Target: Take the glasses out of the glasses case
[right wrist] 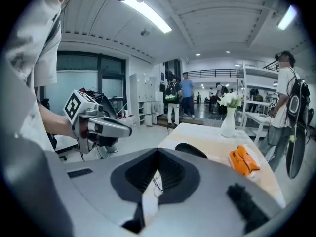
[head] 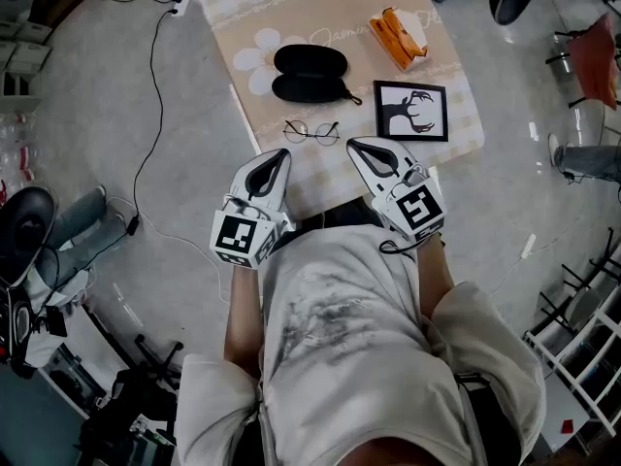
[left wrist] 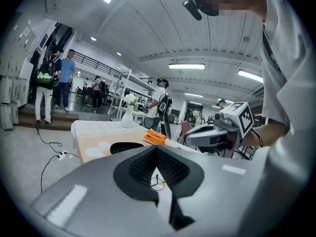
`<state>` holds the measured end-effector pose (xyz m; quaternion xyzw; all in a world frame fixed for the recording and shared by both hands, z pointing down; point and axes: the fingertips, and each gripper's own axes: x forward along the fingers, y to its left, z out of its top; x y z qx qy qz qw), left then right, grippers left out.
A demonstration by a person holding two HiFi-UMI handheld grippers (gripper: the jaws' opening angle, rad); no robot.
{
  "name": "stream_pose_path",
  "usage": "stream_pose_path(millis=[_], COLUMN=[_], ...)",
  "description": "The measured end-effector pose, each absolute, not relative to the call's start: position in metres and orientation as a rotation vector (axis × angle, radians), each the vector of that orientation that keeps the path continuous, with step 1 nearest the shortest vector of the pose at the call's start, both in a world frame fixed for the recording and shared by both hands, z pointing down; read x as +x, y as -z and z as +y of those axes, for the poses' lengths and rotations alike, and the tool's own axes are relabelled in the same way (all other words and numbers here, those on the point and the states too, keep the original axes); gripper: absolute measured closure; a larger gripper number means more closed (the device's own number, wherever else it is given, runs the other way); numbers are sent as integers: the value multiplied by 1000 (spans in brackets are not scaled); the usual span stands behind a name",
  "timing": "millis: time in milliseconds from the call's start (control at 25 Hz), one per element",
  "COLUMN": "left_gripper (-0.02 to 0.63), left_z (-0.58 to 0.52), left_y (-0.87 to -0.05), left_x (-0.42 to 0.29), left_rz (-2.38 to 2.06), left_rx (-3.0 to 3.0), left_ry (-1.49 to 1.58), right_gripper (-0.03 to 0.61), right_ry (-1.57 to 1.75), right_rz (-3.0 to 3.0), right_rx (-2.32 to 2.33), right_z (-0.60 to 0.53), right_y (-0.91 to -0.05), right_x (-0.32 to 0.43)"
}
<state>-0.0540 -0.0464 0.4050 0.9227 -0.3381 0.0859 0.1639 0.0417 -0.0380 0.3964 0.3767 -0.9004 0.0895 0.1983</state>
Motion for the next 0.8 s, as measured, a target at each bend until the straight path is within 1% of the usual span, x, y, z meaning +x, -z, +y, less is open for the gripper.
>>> stream_pose_path(millis=[800], left_gripper=[607], left_z=[-53], left_y=[-409], left_x=[-53], left_rz=[-969], left_rx=[2623], left_ry=[-251], right_gripper=[563], right_ry=[-250], right_rz=[-2519], right_rx=[1030], right_z=[-44], right_y=[-399], right_x=[40])
